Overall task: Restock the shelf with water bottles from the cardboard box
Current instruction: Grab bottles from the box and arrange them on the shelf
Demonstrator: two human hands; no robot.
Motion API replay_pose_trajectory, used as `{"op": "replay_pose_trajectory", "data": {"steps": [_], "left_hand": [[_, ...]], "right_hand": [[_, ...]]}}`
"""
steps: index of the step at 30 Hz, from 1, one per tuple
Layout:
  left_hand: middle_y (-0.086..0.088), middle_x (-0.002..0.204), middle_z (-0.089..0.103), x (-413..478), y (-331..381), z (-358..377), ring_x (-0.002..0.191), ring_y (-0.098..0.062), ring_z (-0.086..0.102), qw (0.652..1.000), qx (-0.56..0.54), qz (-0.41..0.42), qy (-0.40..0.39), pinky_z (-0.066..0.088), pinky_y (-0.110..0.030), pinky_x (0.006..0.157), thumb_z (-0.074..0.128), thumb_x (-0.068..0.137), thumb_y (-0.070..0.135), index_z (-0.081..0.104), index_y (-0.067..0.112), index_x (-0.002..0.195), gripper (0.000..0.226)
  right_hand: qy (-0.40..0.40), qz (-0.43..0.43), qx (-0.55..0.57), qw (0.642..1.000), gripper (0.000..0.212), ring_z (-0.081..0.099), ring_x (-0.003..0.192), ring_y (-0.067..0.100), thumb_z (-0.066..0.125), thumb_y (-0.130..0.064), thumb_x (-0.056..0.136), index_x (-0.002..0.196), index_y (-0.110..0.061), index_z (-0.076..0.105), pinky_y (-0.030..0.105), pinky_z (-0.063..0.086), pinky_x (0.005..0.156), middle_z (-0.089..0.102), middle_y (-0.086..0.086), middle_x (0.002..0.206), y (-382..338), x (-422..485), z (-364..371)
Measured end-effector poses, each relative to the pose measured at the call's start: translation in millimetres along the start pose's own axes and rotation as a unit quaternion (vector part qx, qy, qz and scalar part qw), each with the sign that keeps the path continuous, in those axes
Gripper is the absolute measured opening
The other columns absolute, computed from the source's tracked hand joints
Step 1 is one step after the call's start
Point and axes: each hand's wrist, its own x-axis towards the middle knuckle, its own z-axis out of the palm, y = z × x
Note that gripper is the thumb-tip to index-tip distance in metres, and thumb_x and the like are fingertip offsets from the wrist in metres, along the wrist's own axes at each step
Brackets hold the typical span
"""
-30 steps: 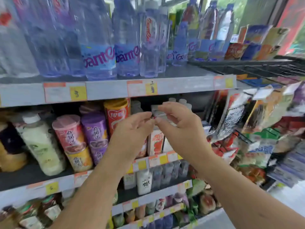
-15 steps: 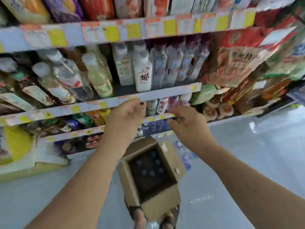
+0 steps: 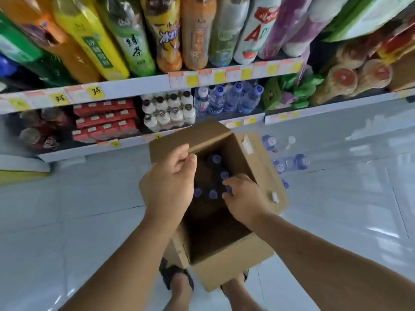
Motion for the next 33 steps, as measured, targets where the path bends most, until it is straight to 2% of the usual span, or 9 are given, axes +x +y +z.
{"op": "replay_pose_trajectory", "data": {"steps": [3, 7, 12, 16, 22, 25, 28, 30, 33], "left_hand": [[0.016, 0.116, 0.069, 21, -40, 25, 0.104, 0.007, 0.063, 1.000, -0.020, -0.015, 0.004, 0.050, -0.019, 0.093, 0.059, 0.097, 0.032, 0.067, 0.029, 0.124, 0.029], [0.019, 0.118, 0.065, 38, -95, 57, 0.098, 0.025, 0.053, 0.997, -0.041, -0.062, -0.029, 0.040, 0.000, 0.080, 0.057, 0.098, 0.032, 0.063, 0.029, 0.129, 0.032], [0.032, 0.106, 0.063, 47, -137, 79, 0.097, 0.027, 0.052, 0.992, -0.066, -0.107, -0.023, 0.044, 0.001, 0.070, 0.057, 0.097, 0.035, 0.063, 0.035, 0.127, 0.031], [0.033, 0.104, 0.066, 49, -141, 78, 0.094, 0.022, 0.058, 0.988, -0.099, -0.121, -0.013, 0.047, -0.008, 0.076, 0.060, 0.096, 0.037, 0.065, 0.039, 0.122, 0.027], [0.034, 0.104, 0.065, 35, -100, 61, 0.097, 0.019, 0.058, 0.988, -0.102, -0.118, -0.016, 0.051, -0.023, 0.090, 0.058, 0.096, 0.038, 0.066, 0.038, 0.121, 0.026], [0.030, 0.107, 0.067, 15, -61, 44, 0.101, 0.011, 0.062, 0.990, -0.103, -0.094, -0.011, 0.049, -0.022, 0.092, 0.058, 0.096, 0.038, 0.068, 0.038, 0.117, 0.024], [0.029, 0.103, 0.069, -12, -12, 15, 0.097, 0.010, 0.063, 0.991, -0.114, -0.064, 0.002, 0.048, -0.016, 0.088, 0.058, 0.094, 0.041, 0.072, 0.041, 0.104, 0.017], [0.030, 0.102, 0.070, -28, 17, -1, 0.098, 0.005, 0.065, 0.991, -0.124, -0.047, -0.003, 0.050, -0.025, 0.092, 0.055, 0.089, 0.051, 0.071, 0.043, 0.103, 0.022], [0.020, 0.107, 0.073, -62, 77, -38, 0.107, -0.006, 0.066, 0.985, -0.167, -0.036, -0.015, 0.047, -0.039, 0.104, 0.054, 0.080, 0.056, 0.073, 0.044, 0.102, 0.031]], "right_hand": [[-0.015, -0.003, -0.022, 1.000, 0.035, 0.059, 0.111, 0.030, 0.061, -0.022, 0.091, 0.126, -0.017, 0.063, 0.033, 0.047, 0.097, 0.053, 0.009, 0.132, 17, 36, 48], [-0.066, 0.002, -0.123, 0.990, 0.036, 0.052, 0.119, 0.032, 0.057, -0.024, 0.093, 0.128, -0.018, 0.057, 0.038, 0.046, 0.101, 0.047, 0.011, 0.136, 38, 82, 104], [-0.141, 0.030, -0.176, 0.974, 0.047, 0.056, 0.116, 0.036, 0.054, -0.010, 0.092, 0.138, -0.017, 0.044, 0.043, 0.049, 0.099, 0.037, 0.017, 0.140, 56, 114, 154], [-0.136, 0.022, -0.172, 0.975, 0.048, 0.056, 0.118, 0.034, 0.050, -0.007, 0.094, 0.141, -0.017, 0.044, 0.040, 0.046, 0.101, 0.040, 0.016, 0.138, 59, 118, 163], [-0.029, -0.002, -0.122, 0.992, 0.026, 0.061, 0.099, 0.036, 0.059, -0.023, 0.086, 0.112, -0.018, 0.056, 0.037, 0.052, 0.082, 0.049, 0.013, 0.125, 34, 76, 107], [0.046, -0.035, -0.070, 0.996, 0.023, 0.061, 0.086, 0.037, 0.062, -0.019, 0.080, 0.103, -0.016, 0.059, 0.034, 0.048, 0.072, 0.053, 0.012, 0.111, 10, 38, 53], [0.114, -0.072, -0.025, 0.991, 0.024, 0.060, 0.082, 0.038, 0.066, -0.011, 0.074, 0.098, -0.010, 0.065, 0.036, 0.050, 0.068, 0.055, 0.013, 0.102, -26, -8, -13], [0.164, -0.097, -0.005, 0.982, 0.025, 0.058, 0.077, 0.034, 0.067, -0.007, 0.070, 0.095, -0.011, 0.067, 0.033, 0.045, 0.061, 0.058, 0.011, 0.098, -51, -34, -52], [0.217, -0.152, 0.022, 0.964, 0.027, 0.058, 0.078, 0.034, 0.069, -0.006, 0.068, 0.094, -0.009, 0.070, 0.040, 0.050, 0.064, 0.060, 0.011, 0.093, -97, -93, -129]]}}
